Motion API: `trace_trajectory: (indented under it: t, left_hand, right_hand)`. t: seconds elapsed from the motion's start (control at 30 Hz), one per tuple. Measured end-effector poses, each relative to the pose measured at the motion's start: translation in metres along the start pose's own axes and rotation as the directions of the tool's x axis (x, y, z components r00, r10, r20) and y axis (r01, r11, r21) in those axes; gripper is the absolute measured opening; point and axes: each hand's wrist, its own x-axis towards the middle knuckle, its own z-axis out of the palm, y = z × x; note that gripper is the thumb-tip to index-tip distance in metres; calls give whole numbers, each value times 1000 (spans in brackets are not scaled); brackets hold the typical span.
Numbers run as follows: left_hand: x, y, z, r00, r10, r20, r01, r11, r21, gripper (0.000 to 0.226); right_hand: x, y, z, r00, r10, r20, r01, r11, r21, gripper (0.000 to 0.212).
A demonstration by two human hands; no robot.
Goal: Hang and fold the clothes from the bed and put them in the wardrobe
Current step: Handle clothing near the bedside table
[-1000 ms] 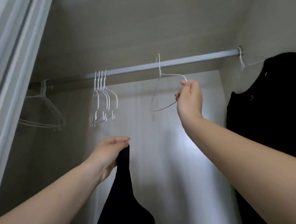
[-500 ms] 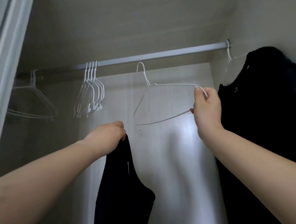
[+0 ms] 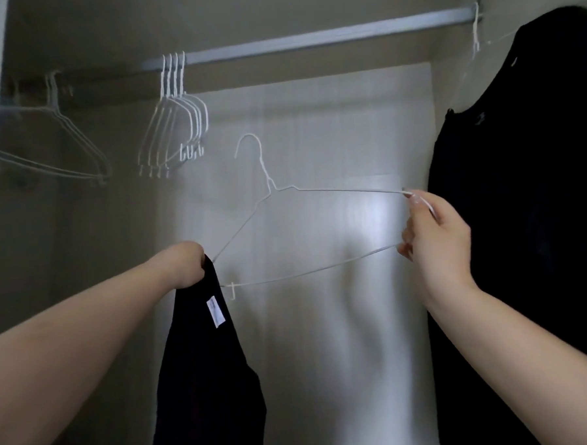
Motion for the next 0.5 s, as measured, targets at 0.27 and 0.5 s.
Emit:
trace_trajectory:
  t: [0.27,0.5]
  left_hand:
    - [-16,-30,31,995,-37,90,26,992,121,42]
    - [-17,-41,53,987,-18,159,19,1000,-9,25]
  right_hand:
    - [-28,17,-6,996,93,11,-94,994,52,25]
    - [-37,24,2,992,119,39,-122,988,91,25]
